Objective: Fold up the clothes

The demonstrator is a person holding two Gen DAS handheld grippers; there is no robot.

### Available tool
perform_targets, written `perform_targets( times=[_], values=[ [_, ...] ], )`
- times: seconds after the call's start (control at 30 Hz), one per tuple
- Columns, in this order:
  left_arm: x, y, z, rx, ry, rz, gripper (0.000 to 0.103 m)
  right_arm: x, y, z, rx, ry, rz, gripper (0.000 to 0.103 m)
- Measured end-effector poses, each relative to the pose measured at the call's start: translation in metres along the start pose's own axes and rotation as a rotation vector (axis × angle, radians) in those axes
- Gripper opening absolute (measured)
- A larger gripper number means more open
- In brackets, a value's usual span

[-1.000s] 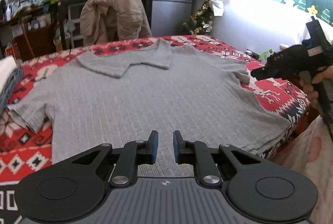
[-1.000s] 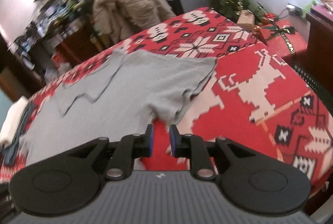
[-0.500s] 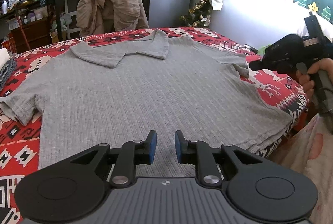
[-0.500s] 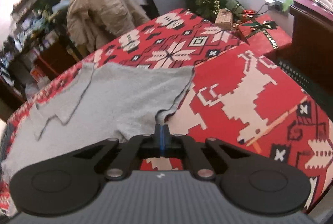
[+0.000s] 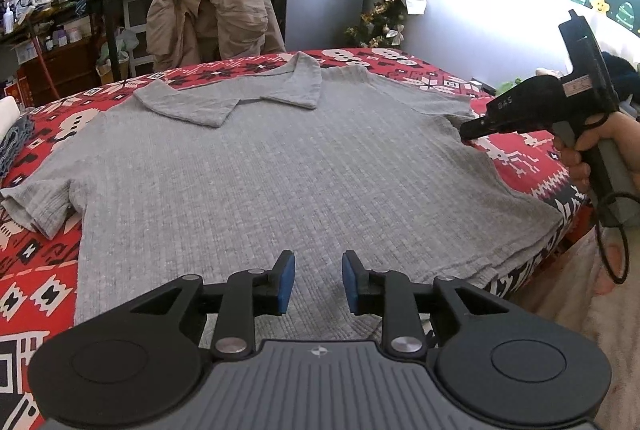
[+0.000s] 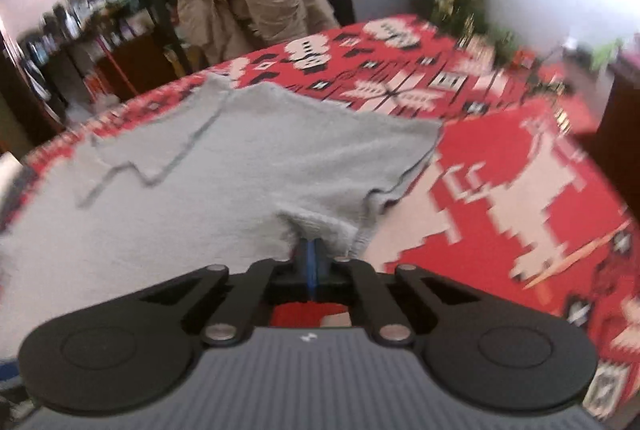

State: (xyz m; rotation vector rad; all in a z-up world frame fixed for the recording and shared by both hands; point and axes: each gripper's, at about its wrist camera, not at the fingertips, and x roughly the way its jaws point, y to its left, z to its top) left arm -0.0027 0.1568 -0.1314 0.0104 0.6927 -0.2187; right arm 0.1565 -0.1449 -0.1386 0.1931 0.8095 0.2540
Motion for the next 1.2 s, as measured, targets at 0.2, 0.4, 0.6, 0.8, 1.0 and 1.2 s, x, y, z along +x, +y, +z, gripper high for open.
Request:
perform_targets(
  times=[0.2, 0.4, 0.6, 0.8, 1.0, 1.2],
  values=[
    [-0.002, 0.0, 0.0, 0.004, -0.003, 0.006, 0.026, -0.017, -0.006, -0.001, 0.061, 0.002, 0.066, 0.011],
    [-0.003, 0.0, -0.002, 0.007, -0.007, 0.007, 0.027, -0.022, 0.007, -0.012, 0.026, 0.079, 0.1, 0.012],
    [-0.005, -0.002, -0.004, 0.035, -0.01, 0.02, 0.028, -0.028, 0.04, -0.028, -0.231, 0.04, -0.083, 0.001],
    [-0.01, 0.001, -0.007, 0.034, -0.009, 0.017, 0.029, -0.036, 0.022, -0.018, -0.097, 0.047, -0.046, 0.009],
    [-0.017, 0.011, -0.008, -0.009, -0.016, 0.013, 0.031, -0.051, 0.008, -0.019, 0.016, 0.075, 0.016, 0.013],
    [-0.023, 0.019, -0.01, -0.055, -0.023, 0.022, 0.031, -0.044, 0.026, -0.036, -0.09, 0.11, -0.034, 0.004]
  ],
)
